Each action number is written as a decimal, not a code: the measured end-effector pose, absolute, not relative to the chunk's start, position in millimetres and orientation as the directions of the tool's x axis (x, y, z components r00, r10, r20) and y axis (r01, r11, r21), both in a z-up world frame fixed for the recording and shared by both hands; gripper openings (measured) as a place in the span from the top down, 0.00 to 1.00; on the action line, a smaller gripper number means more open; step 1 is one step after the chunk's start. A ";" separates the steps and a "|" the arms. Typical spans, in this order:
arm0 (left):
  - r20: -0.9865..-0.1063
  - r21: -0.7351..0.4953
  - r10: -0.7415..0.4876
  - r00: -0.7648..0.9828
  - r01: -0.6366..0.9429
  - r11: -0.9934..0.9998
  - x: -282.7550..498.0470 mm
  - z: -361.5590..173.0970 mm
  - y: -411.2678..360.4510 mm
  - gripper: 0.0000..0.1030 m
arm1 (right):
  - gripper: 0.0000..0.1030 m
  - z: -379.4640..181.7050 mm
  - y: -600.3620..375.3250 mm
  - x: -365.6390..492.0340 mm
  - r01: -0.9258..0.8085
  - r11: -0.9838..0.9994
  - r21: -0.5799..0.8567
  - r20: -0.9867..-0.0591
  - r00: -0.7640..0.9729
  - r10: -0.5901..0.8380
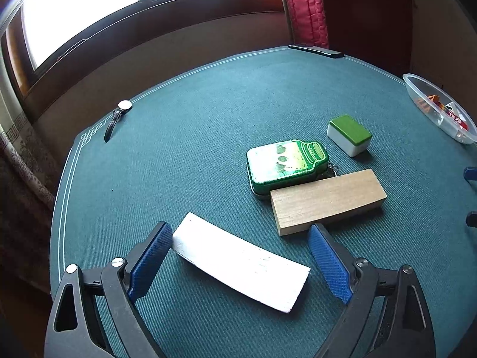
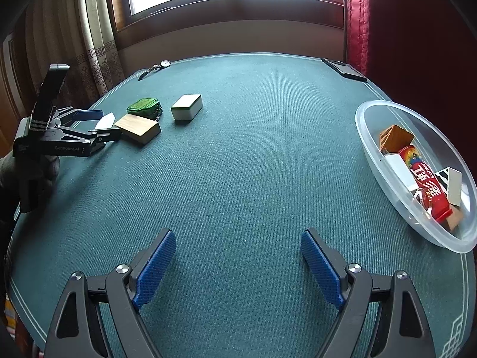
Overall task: Organize rigid objects
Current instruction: 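Align the left tool fingers along the white block and close on it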
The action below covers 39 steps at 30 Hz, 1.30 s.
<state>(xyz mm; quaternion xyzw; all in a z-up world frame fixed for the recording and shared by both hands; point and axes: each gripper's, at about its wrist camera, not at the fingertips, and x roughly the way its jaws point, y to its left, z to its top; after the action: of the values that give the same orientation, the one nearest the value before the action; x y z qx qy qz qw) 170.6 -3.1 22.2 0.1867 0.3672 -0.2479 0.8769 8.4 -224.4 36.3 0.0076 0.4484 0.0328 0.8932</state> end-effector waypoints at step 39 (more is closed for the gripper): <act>-0.758 -0.122 -0.271 0.593 0.280 0.952 151.1 23.9 36.3 0.56 | 0.13 39.0 -229.2 4.6 -0.054 0.996 0.075 -0.790 0.606 0.093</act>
<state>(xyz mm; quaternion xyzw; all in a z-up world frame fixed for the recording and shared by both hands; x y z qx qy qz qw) 151.1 36.3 23.9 0.0053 0.4240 -0.1546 0.8923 4.6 -229.2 39.0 0.0218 0.4422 0.0411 0.8957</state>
